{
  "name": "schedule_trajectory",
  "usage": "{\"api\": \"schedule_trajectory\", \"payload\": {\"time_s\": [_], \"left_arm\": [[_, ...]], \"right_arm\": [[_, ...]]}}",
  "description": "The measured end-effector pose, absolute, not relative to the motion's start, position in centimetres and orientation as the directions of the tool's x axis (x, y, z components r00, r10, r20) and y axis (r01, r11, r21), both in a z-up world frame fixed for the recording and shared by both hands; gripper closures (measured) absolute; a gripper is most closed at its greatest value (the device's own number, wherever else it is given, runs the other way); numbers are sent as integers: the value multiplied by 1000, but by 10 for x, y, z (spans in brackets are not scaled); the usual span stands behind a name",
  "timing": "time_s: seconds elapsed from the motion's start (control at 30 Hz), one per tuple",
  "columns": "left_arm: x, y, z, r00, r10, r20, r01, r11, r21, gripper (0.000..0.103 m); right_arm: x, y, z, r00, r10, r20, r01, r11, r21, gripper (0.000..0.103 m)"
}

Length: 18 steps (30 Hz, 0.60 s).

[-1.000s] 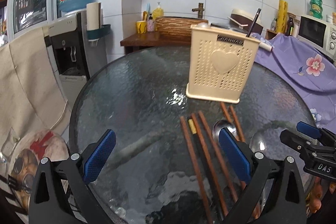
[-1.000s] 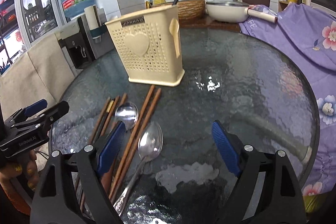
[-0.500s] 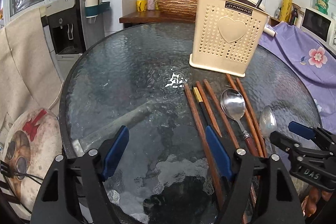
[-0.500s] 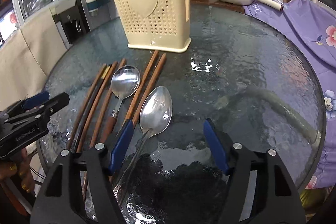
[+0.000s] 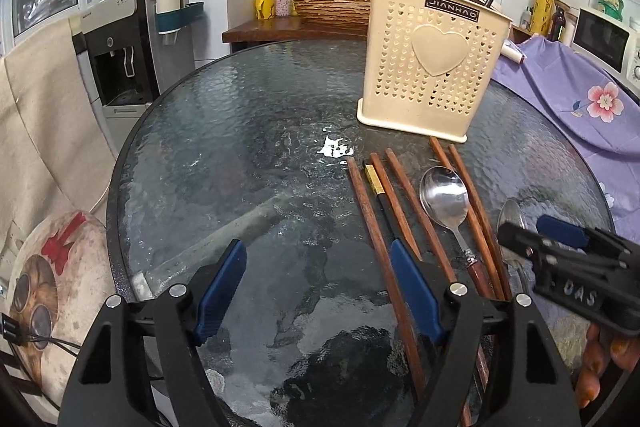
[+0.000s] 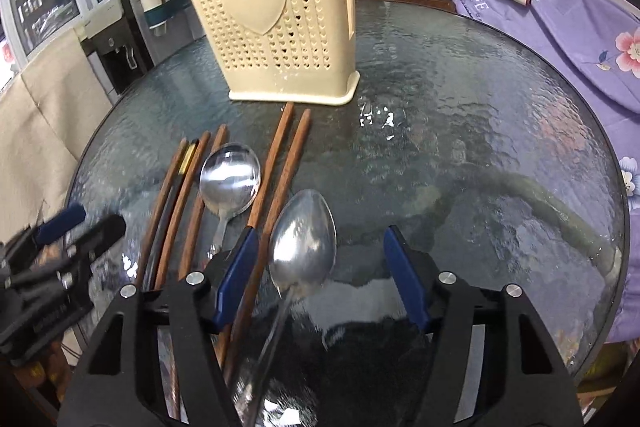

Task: Organize utensils
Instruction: 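Grasp the silver spoon with the right tool while the left tool grasps a wooden chopstick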

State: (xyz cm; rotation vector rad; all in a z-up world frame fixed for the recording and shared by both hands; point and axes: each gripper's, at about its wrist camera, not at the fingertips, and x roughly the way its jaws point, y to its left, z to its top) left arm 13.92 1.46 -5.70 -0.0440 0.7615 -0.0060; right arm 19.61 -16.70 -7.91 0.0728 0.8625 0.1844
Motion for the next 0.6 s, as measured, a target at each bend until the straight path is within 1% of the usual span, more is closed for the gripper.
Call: {"api": "schedule_trajectory", "payload": {"time_s": [0.13,0.23,0.53,0.6], "left_arm": [[140,11,-58,721,-24,-693,-5,999,-39,30],[140,11,-58,721,-26,-693,-1,999,-39,30],[142,12,-58,720,-22,-693,-4,999,-37,30],[142,11,-57,721,-24,-693,1,999,-34,30]], "right_arm": [[206,-162,-78,635,156,-757,-101,988,119,39],[212,-160,-79,625,155,-765,-82,988,132,49],[209,-150,-80,620,132,-773,-80,991,106,50],[205,-148,-81,625,126,-770,-83,992,95,54]]}}
